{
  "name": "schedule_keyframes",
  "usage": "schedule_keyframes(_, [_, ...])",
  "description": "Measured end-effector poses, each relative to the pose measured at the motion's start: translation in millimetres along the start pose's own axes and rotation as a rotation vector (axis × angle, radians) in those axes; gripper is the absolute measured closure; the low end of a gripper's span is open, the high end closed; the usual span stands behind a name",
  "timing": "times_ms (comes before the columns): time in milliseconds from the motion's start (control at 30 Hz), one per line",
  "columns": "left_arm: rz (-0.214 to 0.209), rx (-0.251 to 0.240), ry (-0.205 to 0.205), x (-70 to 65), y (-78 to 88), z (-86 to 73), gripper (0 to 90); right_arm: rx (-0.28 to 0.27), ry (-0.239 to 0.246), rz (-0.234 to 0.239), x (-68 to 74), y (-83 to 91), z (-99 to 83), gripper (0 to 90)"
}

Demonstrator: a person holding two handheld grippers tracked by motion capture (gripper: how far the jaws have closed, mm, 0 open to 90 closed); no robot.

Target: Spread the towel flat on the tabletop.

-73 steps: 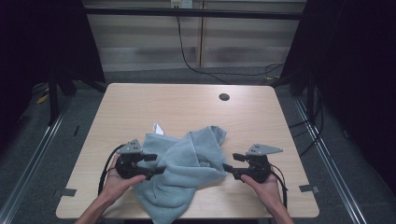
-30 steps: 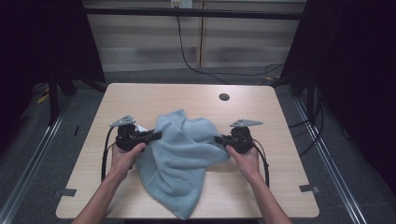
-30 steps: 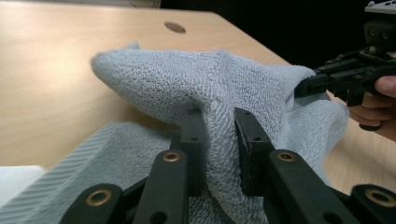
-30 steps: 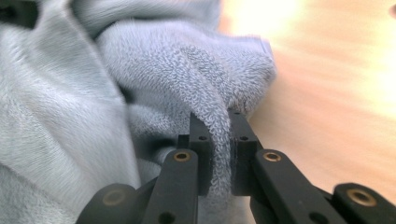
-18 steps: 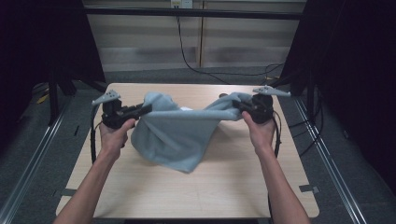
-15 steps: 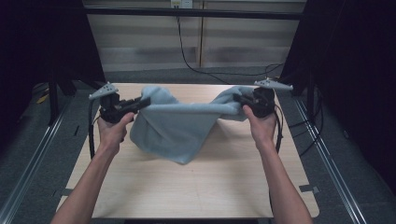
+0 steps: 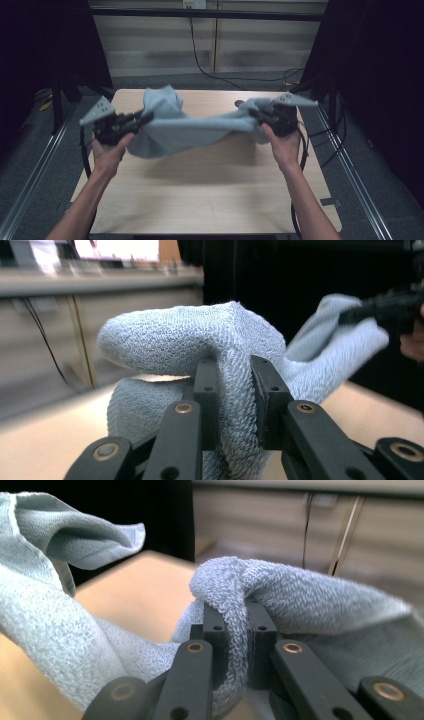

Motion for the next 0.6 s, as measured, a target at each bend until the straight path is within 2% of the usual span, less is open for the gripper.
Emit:
schedule_keyframes(67, [-0.031,0.05,0.023,-6.9,-0.5,-29.3,75.6,0.063,-0.005,0.014,4.9,-1.8,-34.5,82.3])
schedule_keyframes(100, [-0.052,0.088,0.04,-14.0,2.1,-52.1,74.9,0.118,-0.001,0.025,11.6,-1.3,-65.5,81.5])
schedule_keyframes(133, [-0.052,0.088,0.04,-14.0,2.1,-52.1,74.7,0.14,-0.003,0.031,15.0,0.7,-78.2,81.3])
schedule_keyframes(167, [-0.071,0.1,0.057,-17.7,3.6,-60.7,74.7,0.14,-0.003,0.031,15.0,0.7,-78.2,81.3])
schedule_keyframes(200, [-0.082,0.111,0.072,-21.5,5.7,-68.5,73.7,0.156,-0.026,0.04,20.4,6.3,-98.4,79.6])
schedule_keyframes(233, [-0.097,0.125,0.071,-25.8,7.7,-76.0,73.7,0.156,-0.026,0.04,20.4,6.3,-98.4,79.6])
schedule_keyframes(267, [-0.106,0.159,0.07,-33.9,13.0,-90.4,72.4,0.17,-0.053,0.034,25.1,13.4,-116.1,77.7])
schedule_keyframes(300, [-0.106,0.159,0.07,-33.9,13.0,-90.4,71.7,0.17,-0.053,0.034,25.1,13.4,-116.1,77.7])
schedule_keyframes(333, [-0.115,0.166,0.084,-37.0,15.8,-96.8,71.7,0.183,-0.05,0.036,28.0,16.9,-124.6,77.6])
schedule_keyframes(367, [-0.125,0.173,0.102,-39.4,18.2,-102.7,70.1,0.208,-0.061,0.032,34.2,25.1,-140.8,75.5])
schedule_keyframes(400, [-0.133,0.184,0.111,-42.5,20.1,-107.1,69.2,0.225,-0.063,0.035,36.9,29.5,-147.6,73.8])
schedule_keyframes(433, [-0.151,0.206,0.11,-46.0,21.7,-110.2,67.2,0.236,-0.066,0.029,38.6,34.3,-153.4,71.3])
schedule_keyframes(467, [-0.152,0.211,0.101,-48.2,23.8,-111.3,67.2,0.236,-0.066,0.029,38.6,34.3,-153.4,71.3])
schedule_keyframes(500, [-0.161,0.208,0.105,-49.8,25.9,-110.8,65.2,0.247,-0.079,0.026,39.6,38.5,-159.1,68.0])
schedule_keyframes(533, [-0.17,0.2,0.113,-50.5,26.9,-108.9,58.7,0.28,-0.094,0.027,41.6,46.4,-168.7,62.8])
schedule_keyframes(600, [-0.164,0.165,0.113,-48.2,29.3,-101.3,56.1,0.284,-0.11,0.023,40.5,56.4,-171.9,57.6])
Point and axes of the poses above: each handheld gripper's, and its own axes: y roughly backward along the jaws, z roughly out of its top, x roughly to its left, the point moved 5 cm from there along -y, roughly forward along the jaws, and after that the axes turned 2 degrees about x, right-handed, at the moved point
